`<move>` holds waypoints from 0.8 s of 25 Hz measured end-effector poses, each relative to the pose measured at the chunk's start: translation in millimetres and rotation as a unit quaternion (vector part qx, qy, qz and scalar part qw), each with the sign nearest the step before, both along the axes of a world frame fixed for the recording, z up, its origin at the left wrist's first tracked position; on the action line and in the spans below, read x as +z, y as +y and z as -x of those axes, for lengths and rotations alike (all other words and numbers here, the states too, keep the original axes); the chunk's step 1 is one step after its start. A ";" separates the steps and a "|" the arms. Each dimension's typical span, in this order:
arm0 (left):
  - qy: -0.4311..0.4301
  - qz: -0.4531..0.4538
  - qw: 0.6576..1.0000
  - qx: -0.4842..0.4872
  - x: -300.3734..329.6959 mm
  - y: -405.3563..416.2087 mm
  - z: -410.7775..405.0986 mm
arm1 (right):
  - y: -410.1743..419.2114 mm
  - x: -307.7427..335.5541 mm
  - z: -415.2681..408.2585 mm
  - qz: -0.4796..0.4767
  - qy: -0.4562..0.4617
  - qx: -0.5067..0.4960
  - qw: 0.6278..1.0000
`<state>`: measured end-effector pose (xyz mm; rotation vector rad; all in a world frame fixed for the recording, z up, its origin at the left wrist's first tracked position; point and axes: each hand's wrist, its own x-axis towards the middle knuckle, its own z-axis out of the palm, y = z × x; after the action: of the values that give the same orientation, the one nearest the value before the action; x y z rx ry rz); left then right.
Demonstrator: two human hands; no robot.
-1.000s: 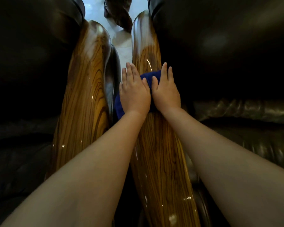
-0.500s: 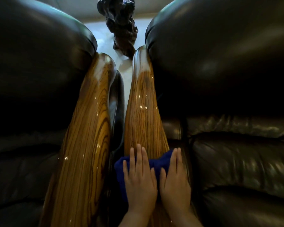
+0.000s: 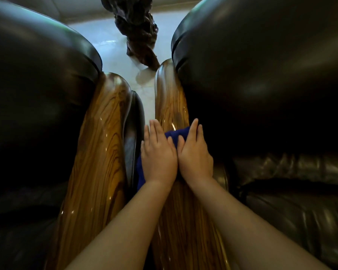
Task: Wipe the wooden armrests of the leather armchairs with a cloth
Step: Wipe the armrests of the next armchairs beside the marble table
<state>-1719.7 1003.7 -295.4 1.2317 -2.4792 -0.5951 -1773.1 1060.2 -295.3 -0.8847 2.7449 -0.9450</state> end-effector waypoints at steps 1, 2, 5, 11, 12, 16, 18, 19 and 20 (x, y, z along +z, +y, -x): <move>0.011 -0.008 1.000 0.002 -0.9 -14.5 12.7 | -15.2 -1.0 12.9 -0.003 0.004 -0.008 1.000; 0.021 -0.021 1.000 0.004 -1.1 -28.5 24.5 | -29.8 -1.3 24.9 -0.011 0.013 -0.015 1.000; 0.054 -0.048 0.997 0.030 -0.9 -56.4 52.0 | -59.0 -0.1 48.8 -0.041 0.084 -0.035 0.995; 0.172 0.050 0.984 0.024 9.0 -43.1 33.3 | -49.0 8.5 46.8 0.064 0.094 -0.008 0.993; 0.176 0.049 0.983 0.000 10.0 -35.6 22.4 | -38.9 7.9 39.7 0.064 0.096 0.012 0.993; 0.129 0.044 0.988 -0.068 14.8 -2.5 -33.2 | 13.6 7.3 6.1 0.050 0.102 0.076 0.991; 0.094 0.008 0.992 -0.087 23.5 16.3 -63.6 | 41.2 15.3 -9.0 0.039 0.080 0.110 0.990; 0.079 -0.012 0.993 -0.090 29.7 26.5 -77.3 | 54.3 21.6 -16.2 0.028 0.061 0.124 0.990; 0.062 -0.026 0.994 -0.091 34.7 37.7 -88.6 | 66.7 26.7 -23.8 0.011 0.044 0.134 0.990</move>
<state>-1631.1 1041.5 -260.7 0.9611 -2.5014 -0.7639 -1749.2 1126.9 -268.6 -1.2886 2.5984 -0.9074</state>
